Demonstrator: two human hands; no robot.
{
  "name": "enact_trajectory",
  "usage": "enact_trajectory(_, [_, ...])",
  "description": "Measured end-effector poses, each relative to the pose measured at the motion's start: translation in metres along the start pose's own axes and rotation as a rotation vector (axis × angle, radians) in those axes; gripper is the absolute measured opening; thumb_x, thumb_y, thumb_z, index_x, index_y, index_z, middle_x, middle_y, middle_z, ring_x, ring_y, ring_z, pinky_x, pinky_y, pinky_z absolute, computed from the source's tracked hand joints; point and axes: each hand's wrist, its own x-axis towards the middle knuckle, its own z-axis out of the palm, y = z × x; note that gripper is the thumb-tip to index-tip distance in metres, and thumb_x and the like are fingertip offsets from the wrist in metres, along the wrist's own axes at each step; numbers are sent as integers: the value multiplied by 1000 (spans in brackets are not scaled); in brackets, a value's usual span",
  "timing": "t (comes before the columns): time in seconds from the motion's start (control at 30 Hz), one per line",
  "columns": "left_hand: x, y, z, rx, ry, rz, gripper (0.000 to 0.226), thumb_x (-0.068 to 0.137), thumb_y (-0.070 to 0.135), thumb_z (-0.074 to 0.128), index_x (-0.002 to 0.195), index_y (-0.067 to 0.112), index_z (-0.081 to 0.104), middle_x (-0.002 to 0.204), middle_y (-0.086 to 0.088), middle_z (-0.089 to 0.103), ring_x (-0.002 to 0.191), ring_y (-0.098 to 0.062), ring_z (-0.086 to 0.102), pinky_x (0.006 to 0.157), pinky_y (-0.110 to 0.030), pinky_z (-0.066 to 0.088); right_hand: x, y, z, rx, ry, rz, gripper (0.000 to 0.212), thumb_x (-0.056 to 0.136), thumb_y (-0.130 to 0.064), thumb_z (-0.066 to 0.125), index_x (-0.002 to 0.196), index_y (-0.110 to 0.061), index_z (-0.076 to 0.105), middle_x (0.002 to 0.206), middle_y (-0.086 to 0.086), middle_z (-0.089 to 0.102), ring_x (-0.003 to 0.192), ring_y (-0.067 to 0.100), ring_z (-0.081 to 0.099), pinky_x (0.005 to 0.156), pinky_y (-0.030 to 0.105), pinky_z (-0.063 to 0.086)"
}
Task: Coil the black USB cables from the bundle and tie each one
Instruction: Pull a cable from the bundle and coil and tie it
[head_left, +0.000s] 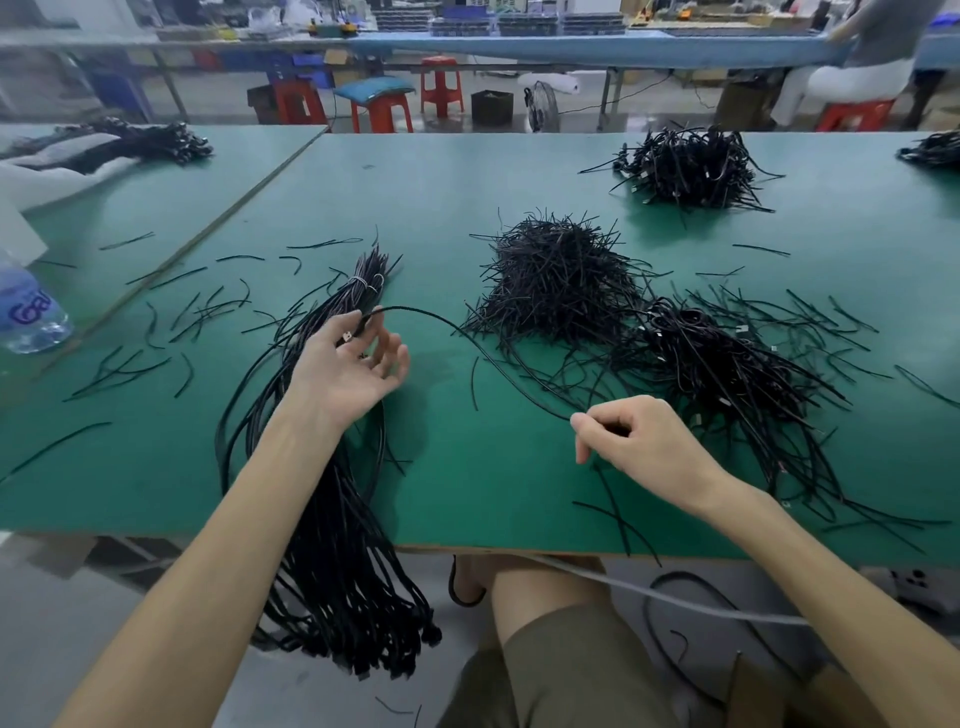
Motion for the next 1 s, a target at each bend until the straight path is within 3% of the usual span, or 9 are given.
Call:
enact_trajectory(0.1, [0, -5, 8, -11, -31, 69, 28, 105, 31, 52, 92, 12, 67, 113, -8, 69, 111, -25, 67, 102, -39, 51, -2, 2, 0, -26, -15, 2, 42, 101, -34, 58, 64, -18, 70, 46, -9, 37, 46, 12, 31, 48, 26, 29])
enact_trajectory(0.2, [-3, -5, 14, -324, -204, 77, 38, 111, 31, 39, 88, 9, 59, 115, -11, 74, 111, -28, 71, 110, -43, 46, -3, 4, -1, -61, -28, 0, 42, 100, -35, 59, 62, -20, 70, 46, -9, 41, 45, 10, 32, 48, 23, 30])
enact_trajectory(0.3, [-12, -2, 20, -432, -363, 16, 40, 111, 33, 40, 85, 10, 59, 68, 3, 55, 60, -13, 52, 74, -24, 49, -2, 5, 0, -79, -26, -5, 44, 101, -38, 58, 62, -21, 69, 47, -8, 41, 45, 10, 32, 48, 22, 30])
enact_trajectory(0.37, [-20, -1, 27, -175, -389, 56, 41, 110, 39, 43, 81, 15, 59, 60, 9, 31, 52, -9, 25, 55, -18, 26, 1, 5, 0, -70, 6, 6, 46, 102, -42, 54, 62, -23, 67, 48, -7, 40, 46, 12, 33, 49, 26, 32])
enact_trajectory(0.47, [-36, -4, 35, 485, -462, 224, 40, 104, 49, 49, 78, 21, 60, 63, 7, 23, 56, -11, 22, 53, -19, 27, 7, 3, 0, 7, 96, 51, 49, 104, -44, 51, 61, -23, 64, 50, -3, 40, 47, 14, 35, 53, 30, 33])
enact_trajectory(0.7, [-48, -39, 33, 1867, -590, 306, 46, 104, 50, 50, 74, 20, 68, 48, 1, 61, 40, -14, 53, 50, -17, 43, 17, -18, -3, 268, 333, 32, 53, 106, -41, 48, 65, -8, 58, 49, -7, 43, 47, 9, 35, 53, 27, 31])
enact_trajectory(0.77, [-44, -49, 27, 1921, -494, 325, 46, 105, 47, 49, 76, 15, 64, 55, 1, 69, 44, -18, 63, 54, -19, 47, 16, -30, -5, 375, 417, -13, 52, 105, -39, 48, 65, -7, 55, 54, -2, 44, 49, 11, 34, 50, 22, 29])
enact_trajectory(0.87, [-39, -54, 20, 1652, -363, 439, 37, 107, 33, 51, 84, 9, 66, 71, 2, 77, 59, -20, 73, 68, -32, 57, 11, -46, -4, 477, 487, -84, 51, 105, -36, 47, 65, -6, 51, 61, 11, 43, 52, 14, 33, 49, 20, 27])
enact_trajectory(1.0, [-29, -54, 16, 1510, -267, 604, 20, 104, 8, 57, 117, 5, 72, 114, -1, 77, 113, -8, 69, 105, -37, 52, 1, -66, 4, 477, 450, -197, 50, 107, -27, 46, 65, 0, 50, 58, 19, 40, 51, 13, 34, 48, 19, 27])
